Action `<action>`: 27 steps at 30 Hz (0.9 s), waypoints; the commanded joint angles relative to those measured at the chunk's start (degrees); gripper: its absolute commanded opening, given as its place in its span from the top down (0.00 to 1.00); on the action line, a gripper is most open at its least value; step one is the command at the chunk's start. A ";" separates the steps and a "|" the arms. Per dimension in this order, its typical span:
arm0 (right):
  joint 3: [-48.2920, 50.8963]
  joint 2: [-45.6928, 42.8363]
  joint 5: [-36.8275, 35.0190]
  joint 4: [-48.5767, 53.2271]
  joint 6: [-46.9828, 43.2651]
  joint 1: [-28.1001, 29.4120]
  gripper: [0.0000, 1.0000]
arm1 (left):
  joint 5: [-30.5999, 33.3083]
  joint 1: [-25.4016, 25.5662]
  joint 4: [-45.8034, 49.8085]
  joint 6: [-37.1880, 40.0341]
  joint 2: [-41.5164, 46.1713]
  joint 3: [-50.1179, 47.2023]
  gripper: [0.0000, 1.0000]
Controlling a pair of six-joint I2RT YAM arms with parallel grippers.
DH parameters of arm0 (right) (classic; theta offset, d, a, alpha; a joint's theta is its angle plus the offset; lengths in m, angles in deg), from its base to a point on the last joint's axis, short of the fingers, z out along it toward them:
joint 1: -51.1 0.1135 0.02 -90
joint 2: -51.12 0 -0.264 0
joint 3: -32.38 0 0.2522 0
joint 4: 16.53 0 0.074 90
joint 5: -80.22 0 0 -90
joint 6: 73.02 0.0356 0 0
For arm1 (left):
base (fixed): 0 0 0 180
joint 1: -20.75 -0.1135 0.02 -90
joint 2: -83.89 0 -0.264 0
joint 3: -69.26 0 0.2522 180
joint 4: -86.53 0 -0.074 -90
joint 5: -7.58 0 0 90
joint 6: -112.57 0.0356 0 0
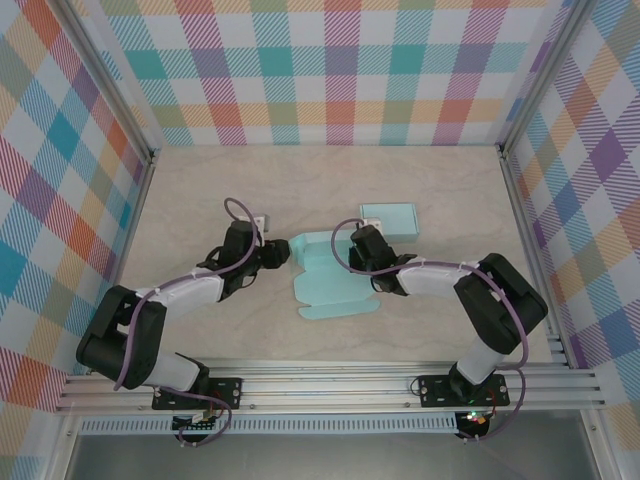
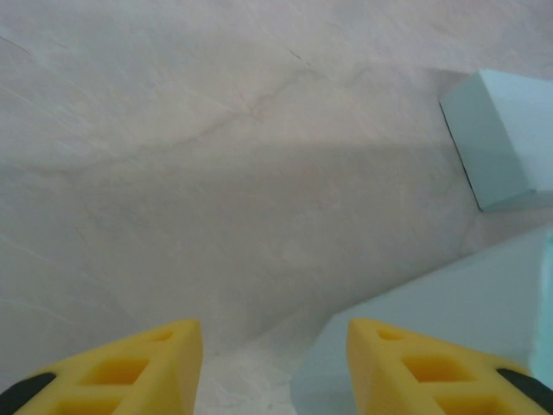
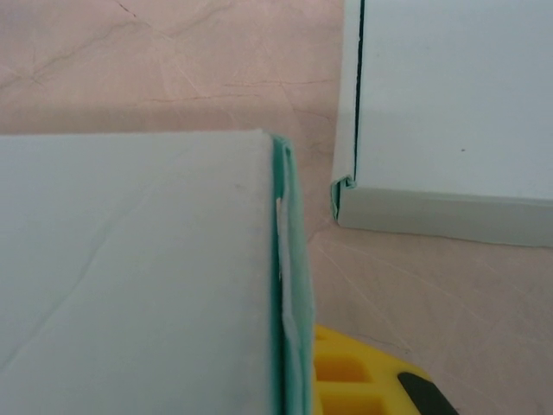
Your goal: Fold the paper box
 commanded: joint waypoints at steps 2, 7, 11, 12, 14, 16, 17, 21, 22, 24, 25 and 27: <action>-2.08 0.77 0.00 -0.03 0.28 0.45 1.00 | -3.24 2.17 -3.64 0.85 2.56 -2.53 0.54; -1.98 0.93 0.13 -0.26 0.41 0.45 1.00 | -2.87 5.09 -4.62 2.91 2.57 -3.67 0.54; -1.95 0.78 0.20 -0.32 0.32 0.45 1.00 | -1.94 6.91 -4.49 4.45 1.35 -3.34 0.55; -1.99 0.76 0.28 -0.32 0.20 0.43 1.00 | -1.60 7.14 -4.67 4.72 0.99 -3.21 0.55; -1.94 0.77 0.35 -0.38 0.12 0.45 1.00 | -1.31 7.44 -5.56 5.38 0.07 -2.79 0.55; -1.85 0.77 0.56 -0.47 0.06 0.45 1.00 | -1.06 7.76 -6.87 6.33 -0.94 -2.38 0.55; -1.91 0.75 0.73 -0.53 0.10 0.45 1.00 | -1.01 7.98 -7.65 6.98 -1.55 -1.97 0.55; -1.68 0.60 1.66 -0.96 0.04 0.45 1.00 | 1.88 9.74 -10.67 10.14 -3.59 -1.14 0.58; -1.68 0.56 1.92 -0.89 0.04 0.51 1.00 | 2.97 10.35 -11.62 10.96 -4.02 -1.10 0.59; -1.68 0.51 2.19 -0.93 0.04 0.53 1.00 | 5.23 11.59 -13.22 12.49 -4.71 -0.94 0.59; -1.68 0.45 2.28 -0.88 -0.06 0.60 1.00 | 6.29 12.18 -13.84 13.40 -5.05 -0.76 0.63; -1.66 0.37 2.24 -0.92 -0.06 0.79 1.00 | 9.67 13.67 -15.57 14.84 -5.67 -0.73 0.65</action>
